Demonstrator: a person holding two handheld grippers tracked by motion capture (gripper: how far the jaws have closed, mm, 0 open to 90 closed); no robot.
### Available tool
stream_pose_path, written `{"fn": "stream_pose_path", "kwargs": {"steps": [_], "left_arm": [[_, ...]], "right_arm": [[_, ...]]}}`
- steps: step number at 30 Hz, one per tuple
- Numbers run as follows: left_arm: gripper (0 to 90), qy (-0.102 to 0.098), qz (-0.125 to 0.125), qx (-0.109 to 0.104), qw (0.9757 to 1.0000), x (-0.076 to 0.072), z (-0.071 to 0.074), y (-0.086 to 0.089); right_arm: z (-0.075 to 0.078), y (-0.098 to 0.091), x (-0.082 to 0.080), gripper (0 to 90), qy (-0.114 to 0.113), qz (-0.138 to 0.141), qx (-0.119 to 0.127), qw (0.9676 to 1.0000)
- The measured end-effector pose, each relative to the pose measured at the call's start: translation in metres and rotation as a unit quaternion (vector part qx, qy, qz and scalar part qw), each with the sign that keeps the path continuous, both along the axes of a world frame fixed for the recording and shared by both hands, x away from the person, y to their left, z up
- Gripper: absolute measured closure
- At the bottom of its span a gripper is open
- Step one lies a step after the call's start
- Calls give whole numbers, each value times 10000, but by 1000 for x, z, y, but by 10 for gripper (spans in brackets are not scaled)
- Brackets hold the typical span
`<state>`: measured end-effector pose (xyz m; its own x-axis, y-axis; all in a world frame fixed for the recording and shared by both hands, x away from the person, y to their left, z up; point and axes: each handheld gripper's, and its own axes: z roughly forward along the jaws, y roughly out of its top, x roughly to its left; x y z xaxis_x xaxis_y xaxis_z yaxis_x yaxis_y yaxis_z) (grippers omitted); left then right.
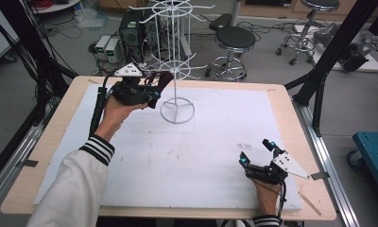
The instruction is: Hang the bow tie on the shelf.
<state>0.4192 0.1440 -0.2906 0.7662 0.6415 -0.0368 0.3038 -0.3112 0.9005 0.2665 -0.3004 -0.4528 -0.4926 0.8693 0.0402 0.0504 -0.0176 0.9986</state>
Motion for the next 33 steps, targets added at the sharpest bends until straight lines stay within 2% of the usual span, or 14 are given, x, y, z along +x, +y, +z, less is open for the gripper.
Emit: {"fn": "stream_pose_path", "kwargs": {"steps": [8, 15, 33], "left_arm": [[760, 39, 45, 42, 10000, 5, -7, -5], [759, -4, 10, 112, 9999, 5, -12, -12], [734, 52, 27, 174, 9998, 6, -19, -13]], "right_arm": [[0, 0, 0, 7, 5, -8, 18, 10000], [0, 0, 0, 7, 25, 3, 23, 10000], [0, 0, 0, 7, 13, 0, 7, 10000]]}}
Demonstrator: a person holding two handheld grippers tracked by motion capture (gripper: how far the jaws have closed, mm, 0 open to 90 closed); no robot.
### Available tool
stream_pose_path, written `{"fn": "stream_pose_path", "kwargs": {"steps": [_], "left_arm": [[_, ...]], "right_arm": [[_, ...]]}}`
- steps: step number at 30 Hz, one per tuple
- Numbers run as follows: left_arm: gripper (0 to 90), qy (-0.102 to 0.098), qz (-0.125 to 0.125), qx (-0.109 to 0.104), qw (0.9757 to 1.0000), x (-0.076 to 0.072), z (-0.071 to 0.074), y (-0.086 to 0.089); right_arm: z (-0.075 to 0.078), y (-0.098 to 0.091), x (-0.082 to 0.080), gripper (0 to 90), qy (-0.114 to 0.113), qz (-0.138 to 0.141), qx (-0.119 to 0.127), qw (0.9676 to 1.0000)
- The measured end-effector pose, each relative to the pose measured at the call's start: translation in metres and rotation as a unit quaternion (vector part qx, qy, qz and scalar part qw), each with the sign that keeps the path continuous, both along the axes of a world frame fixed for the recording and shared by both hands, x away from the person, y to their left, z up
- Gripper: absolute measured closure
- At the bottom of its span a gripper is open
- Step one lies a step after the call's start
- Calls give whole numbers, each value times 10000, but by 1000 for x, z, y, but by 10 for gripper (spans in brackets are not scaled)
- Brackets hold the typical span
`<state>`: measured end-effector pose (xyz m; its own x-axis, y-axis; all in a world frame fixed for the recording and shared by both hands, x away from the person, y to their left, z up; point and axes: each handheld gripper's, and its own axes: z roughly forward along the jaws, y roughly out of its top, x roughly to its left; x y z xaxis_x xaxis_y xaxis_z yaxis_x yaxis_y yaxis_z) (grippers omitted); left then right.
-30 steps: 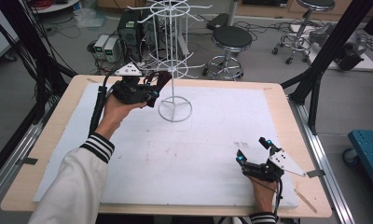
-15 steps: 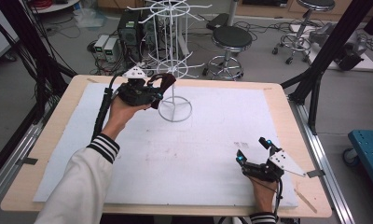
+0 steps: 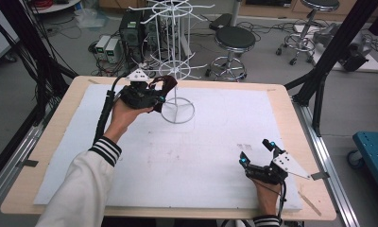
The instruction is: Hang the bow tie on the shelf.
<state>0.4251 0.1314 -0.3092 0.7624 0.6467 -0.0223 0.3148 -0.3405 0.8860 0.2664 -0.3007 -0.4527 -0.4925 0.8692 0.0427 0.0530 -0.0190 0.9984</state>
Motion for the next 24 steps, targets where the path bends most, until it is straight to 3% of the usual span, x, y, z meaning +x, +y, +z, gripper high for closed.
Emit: {"fn": "stream_pose_path", "kwargs": {"steps": [5, 9, 13, 17, 20, 24], "left_arm": [[660, 42, -14, -42, 10000, -1, -2, 1], [566, 140, -18, 41, 9999, -1, -8, 4], [389, 141, -193, -52, 9997, -4, -11, 8], [124, 260, -476, -111, 9985, -8, -12, 10], [61, 180, -625, -165, 9977, -13, -9, 11], [53, 78, -771, -289, 9966, -22, -8, 16]], "right_arm": [[0, 0, 0, 7, -5, 6, -5, 10000], [0, 0, 0, 7, -10, 1, -13, 10000], [0, 0, 0, 7, -9, 1, -14, 10000], [0, 0, 0, 7, -7, 9, -8, 10000], [0, 0, 0, 7, 9, 14, 8, 10000], [0, 0, 0, 7, -36, 27, -12, 10000]]}}
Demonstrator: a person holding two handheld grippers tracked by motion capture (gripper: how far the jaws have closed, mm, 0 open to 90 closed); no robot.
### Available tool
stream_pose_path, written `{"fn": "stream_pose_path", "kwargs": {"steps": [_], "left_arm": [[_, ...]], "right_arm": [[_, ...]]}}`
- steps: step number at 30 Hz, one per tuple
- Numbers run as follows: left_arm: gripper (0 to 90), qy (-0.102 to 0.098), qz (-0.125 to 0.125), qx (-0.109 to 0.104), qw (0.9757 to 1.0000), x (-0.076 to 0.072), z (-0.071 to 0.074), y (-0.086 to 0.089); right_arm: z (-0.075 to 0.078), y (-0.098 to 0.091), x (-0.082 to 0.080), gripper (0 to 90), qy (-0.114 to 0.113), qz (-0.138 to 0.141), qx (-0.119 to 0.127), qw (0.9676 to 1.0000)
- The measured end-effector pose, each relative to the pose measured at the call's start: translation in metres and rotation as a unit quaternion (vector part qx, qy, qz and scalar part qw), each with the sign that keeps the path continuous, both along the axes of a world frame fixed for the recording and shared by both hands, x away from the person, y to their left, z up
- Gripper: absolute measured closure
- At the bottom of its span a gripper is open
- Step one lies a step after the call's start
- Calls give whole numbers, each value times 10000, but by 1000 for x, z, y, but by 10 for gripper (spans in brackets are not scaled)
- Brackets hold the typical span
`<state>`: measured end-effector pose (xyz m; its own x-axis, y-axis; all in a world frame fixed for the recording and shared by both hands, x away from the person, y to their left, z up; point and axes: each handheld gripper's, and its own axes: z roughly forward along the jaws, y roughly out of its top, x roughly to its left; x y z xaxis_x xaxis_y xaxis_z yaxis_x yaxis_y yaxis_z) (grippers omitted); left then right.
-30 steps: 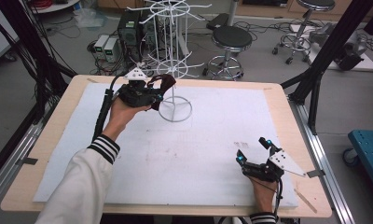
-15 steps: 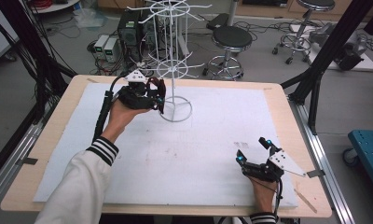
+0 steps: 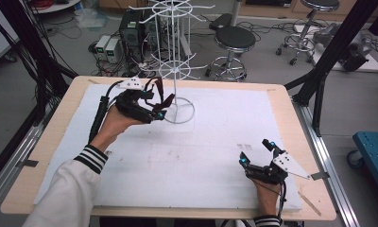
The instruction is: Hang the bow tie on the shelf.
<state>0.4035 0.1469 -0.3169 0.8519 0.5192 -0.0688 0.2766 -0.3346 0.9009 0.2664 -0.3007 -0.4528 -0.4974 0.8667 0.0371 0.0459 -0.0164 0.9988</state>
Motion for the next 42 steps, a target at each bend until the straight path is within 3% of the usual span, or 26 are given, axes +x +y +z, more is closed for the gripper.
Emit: {"fn": "stream_pose_path", "kwargs": {"steps": [4, 12, 20, 26, 30, 35, 38, 42], "left_arm": [[17, -138, -57, -114, 9998, -11, -2, 8], [17, -649, -75, -359, 9972, -36, -9, 39], [17, -972, 198, -646, 9930, -62, -26, 77], [17, -1061, 505, -822, 9897, -81, -51, 108], [17, -1117, 782, -1041, 9852, -97, -71, 125], [17, -1341, 1068, -1259, 9771, -114, -95, 139], [17, -1336, 1144, -1139, 9778, -119, -110, 142], [17, -1424, 1320, -1276, 9726, -124, -123, 147]], "right_arm": [[0, 0, 0, 7, 1, -22, 29, 10000], [0, 0, 0, 7, -18, -29, 19, 10000], [0, 0, -1, 7, 11, -29, 17, 10000], [0, 0, -1, 7, 16, -36, 21, 10000], [0, 1, -1, 7, 16, -39, 22, 10000], [0, 1, -1, 7, -12, -52, -1, 10000], [0, 1, -1, 7, 11, -53, 14, 10000], [0, 1, -1, 7, 12, -54, 16, 10000]]}}
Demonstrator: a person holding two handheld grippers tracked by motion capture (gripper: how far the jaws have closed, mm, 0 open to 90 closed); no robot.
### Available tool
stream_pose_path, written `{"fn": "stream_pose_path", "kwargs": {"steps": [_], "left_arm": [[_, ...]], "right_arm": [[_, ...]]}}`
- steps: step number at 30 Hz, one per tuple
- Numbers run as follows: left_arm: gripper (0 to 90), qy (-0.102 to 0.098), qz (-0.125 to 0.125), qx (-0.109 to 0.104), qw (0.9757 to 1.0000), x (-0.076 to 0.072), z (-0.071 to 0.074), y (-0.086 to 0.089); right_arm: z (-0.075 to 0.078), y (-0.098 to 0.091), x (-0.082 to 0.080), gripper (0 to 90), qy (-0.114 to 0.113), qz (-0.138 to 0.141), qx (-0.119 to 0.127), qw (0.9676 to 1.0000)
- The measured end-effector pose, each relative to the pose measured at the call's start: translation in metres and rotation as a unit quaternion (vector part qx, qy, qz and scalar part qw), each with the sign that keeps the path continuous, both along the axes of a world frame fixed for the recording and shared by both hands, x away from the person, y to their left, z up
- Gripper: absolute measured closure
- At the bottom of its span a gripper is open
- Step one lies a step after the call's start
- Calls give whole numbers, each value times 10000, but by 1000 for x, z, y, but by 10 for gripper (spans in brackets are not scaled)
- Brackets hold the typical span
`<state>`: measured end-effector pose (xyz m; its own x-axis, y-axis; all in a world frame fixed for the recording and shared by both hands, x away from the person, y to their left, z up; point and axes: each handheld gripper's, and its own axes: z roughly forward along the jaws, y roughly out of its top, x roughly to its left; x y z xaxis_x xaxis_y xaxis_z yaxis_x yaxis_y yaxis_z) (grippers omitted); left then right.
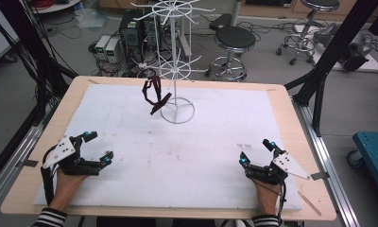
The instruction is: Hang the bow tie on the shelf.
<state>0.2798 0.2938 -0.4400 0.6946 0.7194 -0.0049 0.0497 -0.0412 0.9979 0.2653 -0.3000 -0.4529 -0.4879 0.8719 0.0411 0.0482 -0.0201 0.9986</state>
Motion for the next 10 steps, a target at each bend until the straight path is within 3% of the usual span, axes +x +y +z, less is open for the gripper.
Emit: {"fn": "stream_pose_path", "kwargs": {"steps": [7, 10], "left_arm": [[17, -352, 211, -358, 9985, -7, -14, 7], [17, -374, 200, -374, 9984, -7, -14, 8]], "right_arm": [[0, 0, 0, 7, -26, -3, -36, 10000], [0, 0, 0, 7, -40, -3, -35, 10000]]}}
